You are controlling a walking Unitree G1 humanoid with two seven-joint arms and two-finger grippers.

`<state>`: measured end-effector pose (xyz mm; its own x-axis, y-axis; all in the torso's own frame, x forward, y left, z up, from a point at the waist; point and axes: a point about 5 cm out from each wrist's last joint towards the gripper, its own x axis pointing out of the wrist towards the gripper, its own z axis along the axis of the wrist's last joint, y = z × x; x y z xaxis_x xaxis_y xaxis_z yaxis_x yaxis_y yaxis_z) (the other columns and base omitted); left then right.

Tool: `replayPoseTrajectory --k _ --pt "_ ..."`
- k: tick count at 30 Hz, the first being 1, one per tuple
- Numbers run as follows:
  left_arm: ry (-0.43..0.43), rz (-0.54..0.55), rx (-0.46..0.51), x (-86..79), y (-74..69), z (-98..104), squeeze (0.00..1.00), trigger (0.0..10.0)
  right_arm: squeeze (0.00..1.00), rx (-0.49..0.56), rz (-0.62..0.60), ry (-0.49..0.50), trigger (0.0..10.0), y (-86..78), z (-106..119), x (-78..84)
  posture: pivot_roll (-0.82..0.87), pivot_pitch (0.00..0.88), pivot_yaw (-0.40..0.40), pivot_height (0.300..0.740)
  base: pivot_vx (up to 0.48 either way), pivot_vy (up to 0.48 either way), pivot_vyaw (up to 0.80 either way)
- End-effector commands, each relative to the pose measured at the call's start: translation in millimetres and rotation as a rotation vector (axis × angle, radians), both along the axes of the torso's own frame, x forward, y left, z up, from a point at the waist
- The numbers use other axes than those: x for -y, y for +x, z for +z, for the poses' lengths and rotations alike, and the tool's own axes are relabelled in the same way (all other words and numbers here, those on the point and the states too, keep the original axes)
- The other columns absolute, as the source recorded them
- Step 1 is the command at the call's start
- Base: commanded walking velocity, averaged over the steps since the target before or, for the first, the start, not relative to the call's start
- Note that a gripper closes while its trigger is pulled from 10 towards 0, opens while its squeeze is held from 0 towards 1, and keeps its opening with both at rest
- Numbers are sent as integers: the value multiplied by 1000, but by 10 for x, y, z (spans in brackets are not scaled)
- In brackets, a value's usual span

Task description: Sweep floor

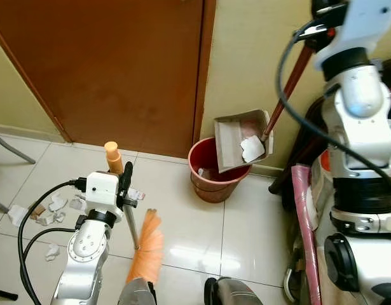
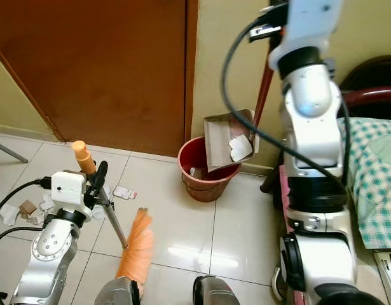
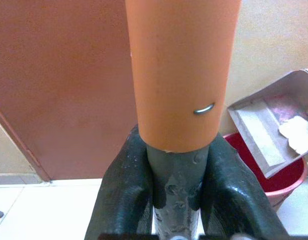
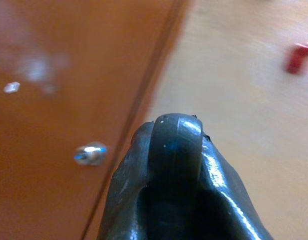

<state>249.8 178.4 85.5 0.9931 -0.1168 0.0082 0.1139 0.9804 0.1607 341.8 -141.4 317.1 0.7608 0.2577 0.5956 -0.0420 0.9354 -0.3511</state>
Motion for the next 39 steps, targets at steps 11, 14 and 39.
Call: replayPoseTrajectory --k 11,14,39 --pt "59 59 -19 -111 27 -67 0 10000 0 57 237 -338 10000 -266 -670 -541 -3 41 -45 740 0 0 0" --pt "45 48 16 -22 106 -2 0 10000 0 99 206 -318 10000 -254 -564 -492 -3 36 -48 740 0 0 0" --pt "78 34 28 1 91 2 0 10000 0 156 254 231 10000 -244 120 -680 148 37 -63 740 0 0 0"
